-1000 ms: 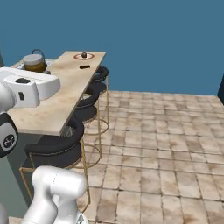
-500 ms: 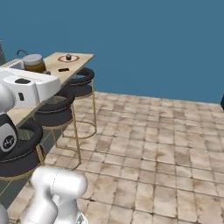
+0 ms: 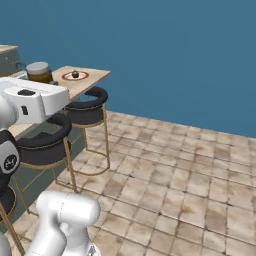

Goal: Take the cinnamon bottle from the cabinet and place it on the dining table, next to the plate with the cupcake. Then take the chocolate from the dining counter and place it on the cupcake plate.

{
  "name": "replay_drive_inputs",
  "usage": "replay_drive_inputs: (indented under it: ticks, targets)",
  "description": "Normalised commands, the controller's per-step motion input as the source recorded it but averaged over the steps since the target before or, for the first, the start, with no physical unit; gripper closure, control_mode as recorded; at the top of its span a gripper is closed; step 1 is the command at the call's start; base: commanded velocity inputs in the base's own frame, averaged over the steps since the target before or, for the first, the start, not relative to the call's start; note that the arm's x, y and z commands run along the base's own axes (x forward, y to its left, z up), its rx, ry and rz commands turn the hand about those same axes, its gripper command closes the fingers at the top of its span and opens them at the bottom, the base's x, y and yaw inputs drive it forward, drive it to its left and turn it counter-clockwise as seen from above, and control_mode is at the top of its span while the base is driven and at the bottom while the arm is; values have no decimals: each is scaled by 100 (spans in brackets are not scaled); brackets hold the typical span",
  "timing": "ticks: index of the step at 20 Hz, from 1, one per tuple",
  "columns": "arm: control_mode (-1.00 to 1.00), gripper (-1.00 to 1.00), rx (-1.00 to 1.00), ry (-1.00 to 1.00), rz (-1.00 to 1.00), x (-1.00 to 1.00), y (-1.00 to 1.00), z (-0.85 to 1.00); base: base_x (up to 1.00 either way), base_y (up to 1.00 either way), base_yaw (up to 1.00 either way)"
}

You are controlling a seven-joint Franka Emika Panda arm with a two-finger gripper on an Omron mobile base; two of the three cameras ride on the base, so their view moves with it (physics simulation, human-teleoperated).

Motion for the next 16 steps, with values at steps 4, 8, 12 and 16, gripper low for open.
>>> replay_drive_inputs:
  ticks: [4, 8, 12, 16]
  targets:
    - [100, 100, 0, 0, 0, 0, 0, 0, 96, -53, 34]
    - [100, 100, 0, 0, 0, 0, 0, 0, 91, -57, 35]
    - [100, 100, 0, 0, 0, 0, 0, 0, 84, -56, 36]
    - [100, 100, 0, 0, 0, 0, 0, 0, 59, -53, 42]
